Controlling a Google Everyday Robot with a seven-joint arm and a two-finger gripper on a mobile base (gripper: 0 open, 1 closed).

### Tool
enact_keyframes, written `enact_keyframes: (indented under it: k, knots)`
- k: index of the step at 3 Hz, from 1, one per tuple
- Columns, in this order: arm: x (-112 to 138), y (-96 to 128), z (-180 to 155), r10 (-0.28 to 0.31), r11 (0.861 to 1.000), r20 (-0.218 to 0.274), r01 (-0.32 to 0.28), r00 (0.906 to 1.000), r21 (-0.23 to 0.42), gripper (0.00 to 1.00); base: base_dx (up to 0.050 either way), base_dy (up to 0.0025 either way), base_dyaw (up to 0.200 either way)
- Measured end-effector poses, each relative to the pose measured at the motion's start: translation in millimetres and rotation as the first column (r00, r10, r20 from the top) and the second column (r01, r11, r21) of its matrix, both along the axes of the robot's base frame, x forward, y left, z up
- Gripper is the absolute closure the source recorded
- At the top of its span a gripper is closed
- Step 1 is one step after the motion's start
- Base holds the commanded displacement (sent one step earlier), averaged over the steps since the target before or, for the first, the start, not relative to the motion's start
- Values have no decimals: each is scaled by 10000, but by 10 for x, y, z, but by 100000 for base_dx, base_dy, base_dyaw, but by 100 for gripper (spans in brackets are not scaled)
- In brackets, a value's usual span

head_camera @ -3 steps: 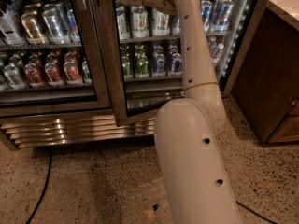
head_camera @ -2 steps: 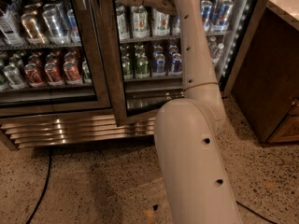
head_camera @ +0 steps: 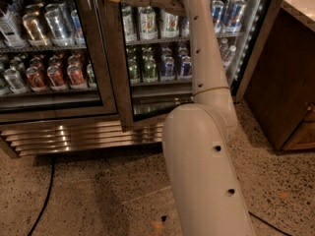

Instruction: Open right fridge door

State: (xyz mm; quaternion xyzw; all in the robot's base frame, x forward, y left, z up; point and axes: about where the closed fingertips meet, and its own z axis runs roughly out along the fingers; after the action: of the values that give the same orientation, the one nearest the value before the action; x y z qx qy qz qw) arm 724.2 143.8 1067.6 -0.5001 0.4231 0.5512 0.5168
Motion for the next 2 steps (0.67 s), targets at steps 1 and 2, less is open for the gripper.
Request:
enact_keyframes:
  k: [1, 2]
  knots:
    - [0, 0, 0, 0, 10000, 0, 0, 10000, 0, 17, 0, 0, 0]
    - [0, 2, 0, 3, 10000, 0, -3, 10000, 0, 36, 0, 0, 0]
